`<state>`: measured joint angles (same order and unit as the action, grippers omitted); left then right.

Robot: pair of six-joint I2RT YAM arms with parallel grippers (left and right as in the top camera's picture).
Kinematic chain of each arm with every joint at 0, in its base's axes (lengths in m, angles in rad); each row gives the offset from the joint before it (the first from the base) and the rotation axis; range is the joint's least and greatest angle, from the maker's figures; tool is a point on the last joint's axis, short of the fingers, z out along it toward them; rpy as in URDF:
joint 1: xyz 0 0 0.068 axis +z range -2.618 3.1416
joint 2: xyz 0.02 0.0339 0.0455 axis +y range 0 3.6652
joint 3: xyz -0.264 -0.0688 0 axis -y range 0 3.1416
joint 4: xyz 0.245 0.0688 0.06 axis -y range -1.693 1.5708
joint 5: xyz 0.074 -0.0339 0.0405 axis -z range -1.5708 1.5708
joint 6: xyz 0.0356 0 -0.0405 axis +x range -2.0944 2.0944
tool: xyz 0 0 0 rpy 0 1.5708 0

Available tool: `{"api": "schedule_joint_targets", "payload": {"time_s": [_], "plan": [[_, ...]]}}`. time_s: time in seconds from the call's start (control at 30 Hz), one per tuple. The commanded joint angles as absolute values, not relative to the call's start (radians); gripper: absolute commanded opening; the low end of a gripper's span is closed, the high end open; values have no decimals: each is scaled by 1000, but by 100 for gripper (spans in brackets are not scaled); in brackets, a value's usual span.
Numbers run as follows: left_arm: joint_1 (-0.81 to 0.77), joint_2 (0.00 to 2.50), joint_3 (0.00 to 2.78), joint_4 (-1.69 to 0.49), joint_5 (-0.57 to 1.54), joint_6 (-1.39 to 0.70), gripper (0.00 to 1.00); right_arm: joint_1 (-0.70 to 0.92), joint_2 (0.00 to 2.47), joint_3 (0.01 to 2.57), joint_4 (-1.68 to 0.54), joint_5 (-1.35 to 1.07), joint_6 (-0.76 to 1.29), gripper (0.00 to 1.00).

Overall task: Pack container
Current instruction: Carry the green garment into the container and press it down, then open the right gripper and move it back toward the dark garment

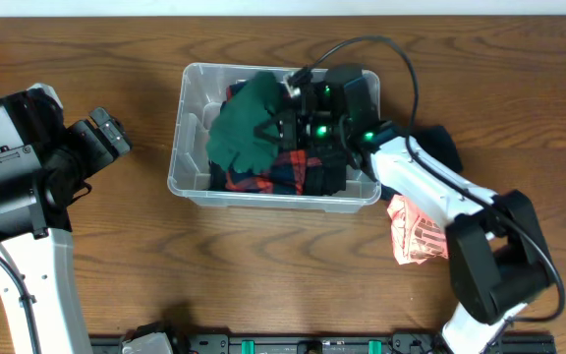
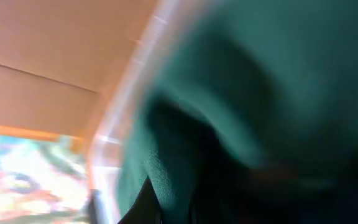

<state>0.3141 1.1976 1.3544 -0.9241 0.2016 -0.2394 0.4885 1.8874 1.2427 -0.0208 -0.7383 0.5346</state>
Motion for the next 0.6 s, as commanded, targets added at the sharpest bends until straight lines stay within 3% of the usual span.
{"api": "schedule_joint_targets", "payload": {"time_s": [0.0, 0.27, 0.3, 0.43, 0.57], "plan": [[319, 1201, 1352, -927, 189, -241, 98, 458, 1939, 1249, -78, -639, 402, 1], [319, 1201, 1352, -927, 190, -241, 98, 366, 1934, 1249, -159, -659, 382, 3], [319, 1201, 1352, -927, 190, -241, 98, 355, 1926, 1249, -161, -678, 375, 10], [319, 1201, 1352, -927, 190, -241, 98, 309, 1863, 1249, -162, -775, 350, 54], [319, 1201, 1352, -927, 190, -241, 98, 266, 1745, 1249, -182, -820, 351, 63]]}}
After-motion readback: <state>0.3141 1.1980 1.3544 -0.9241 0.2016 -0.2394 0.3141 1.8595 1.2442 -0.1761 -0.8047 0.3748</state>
